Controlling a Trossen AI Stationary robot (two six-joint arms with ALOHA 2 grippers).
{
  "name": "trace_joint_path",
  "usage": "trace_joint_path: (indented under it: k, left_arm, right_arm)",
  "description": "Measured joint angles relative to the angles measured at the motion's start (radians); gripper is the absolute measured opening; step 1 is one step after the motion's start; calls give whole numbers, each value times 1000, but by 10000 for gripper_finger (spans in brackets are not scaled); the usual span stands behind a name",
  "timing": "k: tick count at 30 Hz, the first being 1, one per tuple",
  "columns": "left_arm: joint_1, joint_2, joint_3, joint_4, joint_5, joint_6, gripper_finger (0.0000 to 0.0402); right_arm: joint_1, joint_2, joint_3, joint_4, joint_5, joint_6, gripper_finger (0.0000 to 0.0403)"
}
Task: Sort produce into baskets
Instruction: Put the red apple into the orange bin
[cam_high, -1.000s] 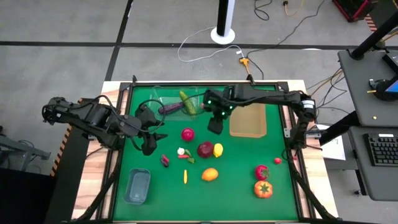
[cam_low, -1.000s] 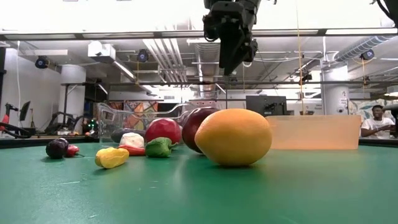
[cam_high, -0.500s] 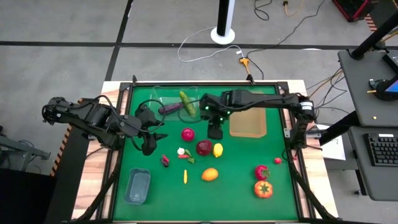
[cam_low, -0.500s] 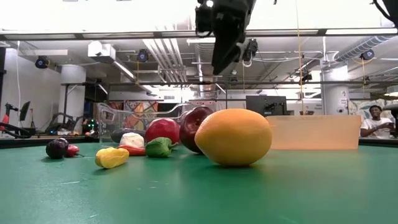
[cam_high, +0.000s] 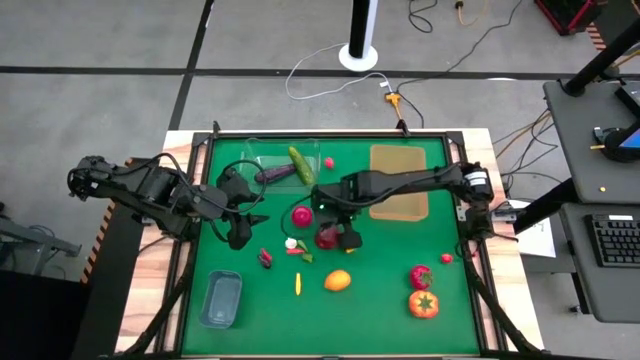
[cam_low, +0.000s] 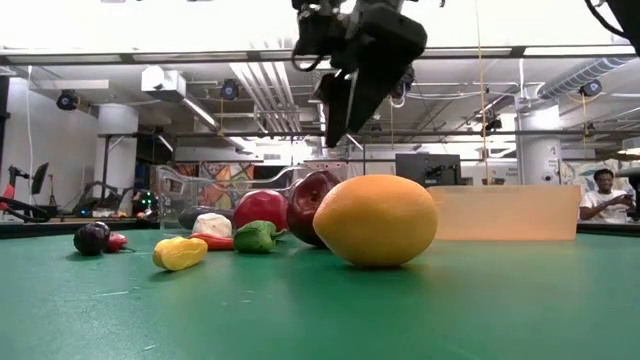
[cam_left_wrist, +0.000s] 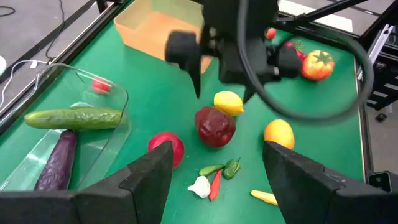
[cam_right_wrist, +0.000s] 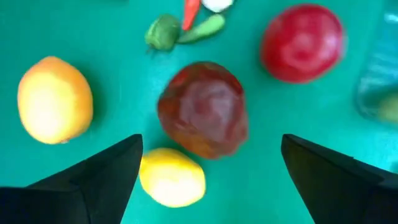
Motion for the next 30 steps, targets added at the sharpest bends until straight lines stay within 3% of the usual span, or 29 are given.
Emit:
trace_joint_path:
  k: [11, 17, 30]
  left_arm:
    - [0, 0, 0, -13, 0, -5, 231]
    - [0, 0, 0, -13, 0, -15, 231]
    - [0, 0, 0, -14, 1, -27, 231]
  right_arm:
    - [1, 172, 0, 2, 15, -1, 375]
    - [0, 234, -1, 0, -36, -1, 375]
    - [-5, 146, -1, -32, -82, 119, 375]
